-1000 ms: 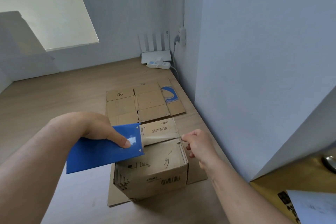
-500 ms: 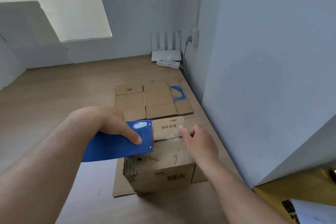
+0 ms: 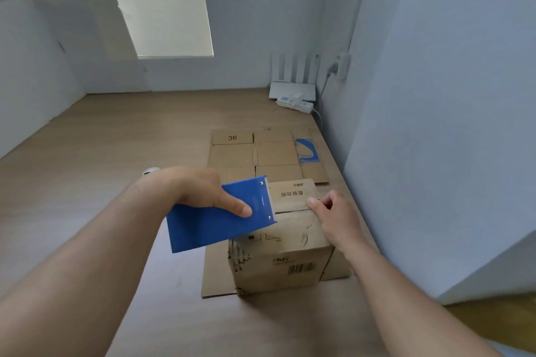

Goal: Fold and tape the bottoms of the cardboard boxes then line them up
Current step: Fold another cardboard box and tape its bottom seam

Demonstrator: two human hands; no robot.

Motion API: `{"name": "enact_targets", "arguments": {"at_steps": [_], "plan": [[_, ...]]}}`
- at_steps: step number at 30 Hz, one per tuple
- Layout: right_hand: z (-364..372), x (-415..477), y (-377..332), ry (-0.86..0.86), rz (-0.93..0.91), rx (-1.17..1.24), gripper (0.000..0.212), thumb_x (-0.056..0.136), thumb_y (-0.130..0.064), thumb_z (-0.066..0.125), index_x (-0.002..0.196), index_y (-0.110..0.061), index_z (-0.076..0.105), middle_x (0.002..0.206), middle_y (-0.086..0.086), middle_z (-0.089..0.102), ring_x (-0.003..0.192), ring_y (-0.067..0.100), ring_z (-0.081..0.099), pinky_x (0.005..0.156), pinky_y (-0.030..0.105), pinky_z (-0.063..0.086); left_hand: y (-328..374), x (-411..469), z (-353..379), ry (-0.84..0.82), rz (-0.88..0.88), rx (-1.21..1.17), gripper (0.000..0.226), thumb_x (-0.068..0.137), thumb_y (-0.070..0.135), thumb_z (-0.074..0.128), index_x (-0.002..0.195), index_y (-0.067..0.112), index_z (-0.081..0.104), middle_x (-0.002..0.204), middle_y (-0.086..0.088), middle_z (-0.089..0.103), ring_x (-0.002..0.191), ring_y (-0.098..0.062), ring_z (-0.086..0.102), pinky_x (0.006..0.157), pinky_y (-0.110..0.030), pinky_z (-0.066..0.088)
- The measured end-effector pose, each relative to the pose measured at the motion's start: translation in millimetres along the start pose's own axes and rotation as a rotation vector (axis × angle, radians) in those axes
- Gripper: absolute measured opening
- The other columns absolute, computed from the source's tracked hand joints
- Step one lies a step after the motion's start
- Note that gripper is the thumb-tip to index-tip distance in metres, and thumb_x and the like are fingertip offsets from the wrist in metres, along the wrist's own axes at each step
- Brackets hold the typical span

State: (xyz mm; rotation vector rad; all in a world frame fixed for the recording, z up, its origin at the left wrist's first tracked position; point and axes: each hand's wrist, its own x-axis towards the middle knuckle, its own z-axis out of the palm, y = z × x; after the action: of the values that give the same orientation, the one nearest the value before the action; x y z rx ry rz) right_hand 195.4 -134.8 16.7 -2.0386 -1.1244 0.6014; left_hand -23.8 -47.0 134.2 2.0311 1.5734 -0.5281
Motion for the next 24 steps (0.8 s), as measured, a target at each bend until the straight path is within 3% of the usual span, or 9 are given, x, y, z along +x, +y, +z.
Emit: {"name": "enact_targets", "arguments": {"at_steps": [4, 9, 13, 16, 20, 24], "plan": [[0, 2, 3, -0.016, -0.018, -0.021, 0.029, 0.092, -0.036, 0.057, 0.074, -0.018, 0.044, 0.074, -0.001, 0.051, 0.065, 0.012, 0.045, 0.054, 0.023, 0.033, -18, -1, -16, -0.025, -0.052, 0.02, 0.069, 0.05, 0.079, 0.068, 0.085, 0.02, 0.068, 0.086, 0.004, 0.069, 0.082, -0.015, 0.065, 0.077, -0.03, 0.048], [1, 3, 4, -0.018, -0.025, -0.029, 0.029, 0.092, -0.036, 0.057, 0.075, -0.017, 0.044, 0.077, 0.001, 0.053, 0.068, 0.014, 0.047, 0.055, 0.024, 0.035, -70, 1, -40, -0.09, -0.181, 0.05, 0.094, 0.017, 0.083, 0.072, 0.085, 0.02, 0.069, 0.087, 0.003, 0.072, 0.083, -0.018, 0.069, 0.089, -0.035, 0.052], [1, 4, 5, -0.006, -0.032, -0.042, 0.029, 0.092, -0.036, 0.057, 0.075, -0.016, 0.045, 0.079, 0.003, 0.055, 0.069, 0.015, 0.049, 0.055, 0.025, 0.034, -89, 13, -33, -0.121, -0.264, 0.062, 0.096, 0.013, 0.084, 0.074, 0.085, 0.021, 0.064, 0.092, 0.003, 0.069, 0.087, -0.019, 0.067, 0.091, -0.034, 0.05], [1, 4, 5, -0.002, -0.042, -0.057, 0.029, 0.092, -0.036, 0.057, 0.076, -0.015, 0.046, 0.079, 0.004, 0.055, 0.07, 0.016, 0.049, 0.055, 0.026, 0.034, -87, 26, -16, -0.15, -0.261, 0.12, 0.091, 0.021, 0.088, 0.069, 0.085, 0.023, 0.065, 0.097, 0.004, 0.065, 0.091, -0.017, 0.063, 0.09, -0.033, 0.048], [3, 5, 5, 0.008, -0.041, -0.06, 0.03, 0.092, -0.034, 0.057, 0.074, -0.014, 0.045, 0.08, 0.004, 0.053, 0.071, 0.017, 0.048, 0.055, 0.026, 0.033, -73, 45, 9, -0.12, -0.257, 0.157, 0.075, 0.046, 0.085, 0.066, 0.088, 0.023, 0.056, 0.103, 0.002, 0.057, 0.1, -0.021, 0.056, 0.092, -0.034, 0.045], [3, 4, 5, 0.005, -0.045, -0.055, 0.03, 0.093, -0.034, 0.057, 0.073, -0.015, 0.044, 0.08, 0.005, 0.054, 0.071, 0.018, 0.048, 0.055, 0.026, 0.032, -64, 57, 58, 0.115, -0.243, 0.391, 0.055, 0.077, 0.064, 0.061, 0.111, 0.02, 0.059, 0.1, 0.001, 0.059, 0.093, -0.02, 0.057, 0.078, -0.028, 0.045]]}}
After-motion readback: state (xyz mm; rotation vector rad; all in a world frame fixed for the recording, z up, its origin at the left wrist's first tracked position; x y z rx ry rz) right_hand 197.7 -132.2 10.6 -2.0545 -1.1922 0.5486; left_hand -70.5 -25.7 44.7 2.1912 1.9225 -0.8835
